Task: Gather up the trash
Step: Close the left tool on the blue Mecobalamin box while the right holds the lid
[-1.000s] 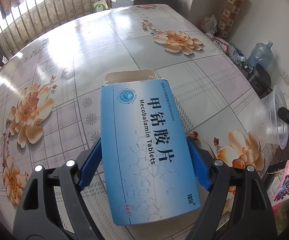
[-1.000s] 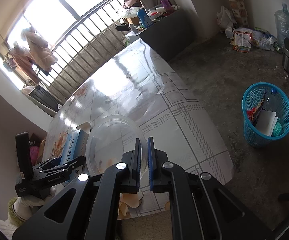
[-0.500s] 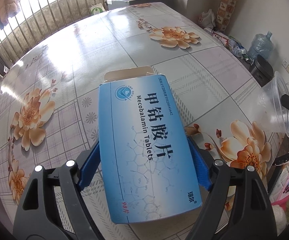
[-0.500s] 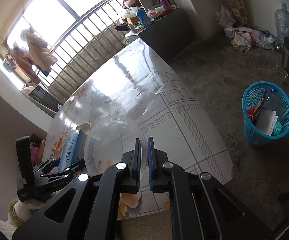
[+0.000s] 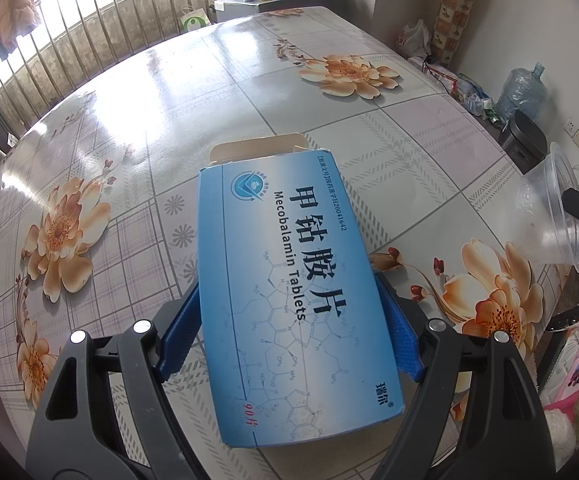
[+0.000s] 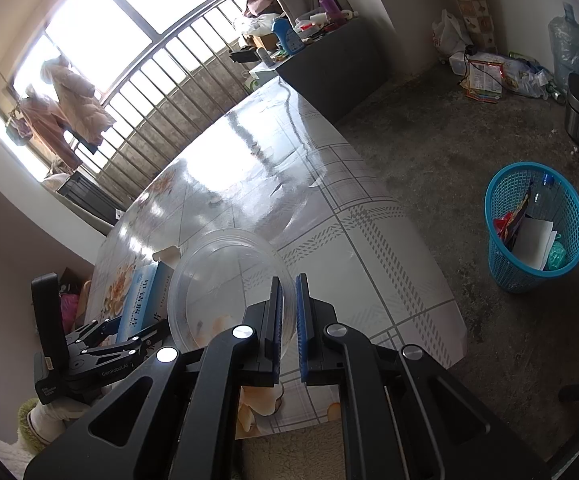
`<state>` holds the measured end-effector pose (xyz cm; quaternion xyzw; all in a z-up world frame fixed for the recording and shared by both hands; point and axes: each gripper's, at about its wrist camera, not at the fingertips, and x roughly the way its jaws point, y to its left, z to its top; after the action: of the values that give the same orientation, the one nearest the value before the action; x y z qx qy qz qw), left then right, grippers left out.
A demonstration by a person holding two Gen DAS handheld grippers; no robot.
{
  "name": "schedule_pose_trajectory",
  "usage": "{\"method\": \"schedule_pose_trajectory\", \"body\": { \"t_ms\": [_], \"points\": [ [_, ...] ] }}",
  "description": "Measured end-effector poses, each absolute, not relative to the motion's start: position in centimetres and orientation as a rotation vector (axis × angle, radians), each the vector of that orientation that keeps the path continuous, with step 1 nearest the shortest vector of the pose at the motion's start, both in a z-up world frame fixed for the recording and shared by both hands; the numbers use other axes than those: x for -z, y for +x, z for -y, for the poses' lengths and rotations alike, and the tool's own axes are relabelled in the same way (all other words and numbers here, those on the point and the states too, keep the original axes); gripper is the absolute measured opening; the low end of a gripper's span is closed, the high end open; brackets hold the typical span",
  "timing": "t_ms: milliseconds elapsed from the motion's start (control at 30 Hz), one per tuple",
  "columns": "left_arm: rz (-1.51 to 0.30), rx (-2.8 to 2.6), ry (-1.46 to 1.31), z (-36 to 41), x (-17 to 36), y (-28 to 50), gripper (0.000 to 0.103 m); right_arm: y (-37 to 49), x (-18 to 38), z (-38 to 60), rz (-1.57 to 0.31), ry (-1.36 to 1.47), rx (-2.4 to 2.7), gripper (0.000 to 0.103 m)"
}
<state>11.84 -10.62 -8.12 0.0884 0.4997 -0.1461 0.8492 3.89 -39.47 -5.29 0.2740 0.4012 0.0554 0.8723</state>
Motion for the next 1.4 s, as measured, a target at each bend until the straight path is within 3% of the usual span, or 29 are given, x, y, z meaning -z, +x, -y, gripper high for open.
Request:
{"method": "schedule_pose_trajectory", "body": {
  "t_ms": [1400],
  "points": [
    [-0.97, 0.266, 0.21, 10.6, 7.5, 11.8, 0.072, 4.1, 5.7, 39.0, -0.861, 0.615, -0.134, 0.007]
  ]
}}
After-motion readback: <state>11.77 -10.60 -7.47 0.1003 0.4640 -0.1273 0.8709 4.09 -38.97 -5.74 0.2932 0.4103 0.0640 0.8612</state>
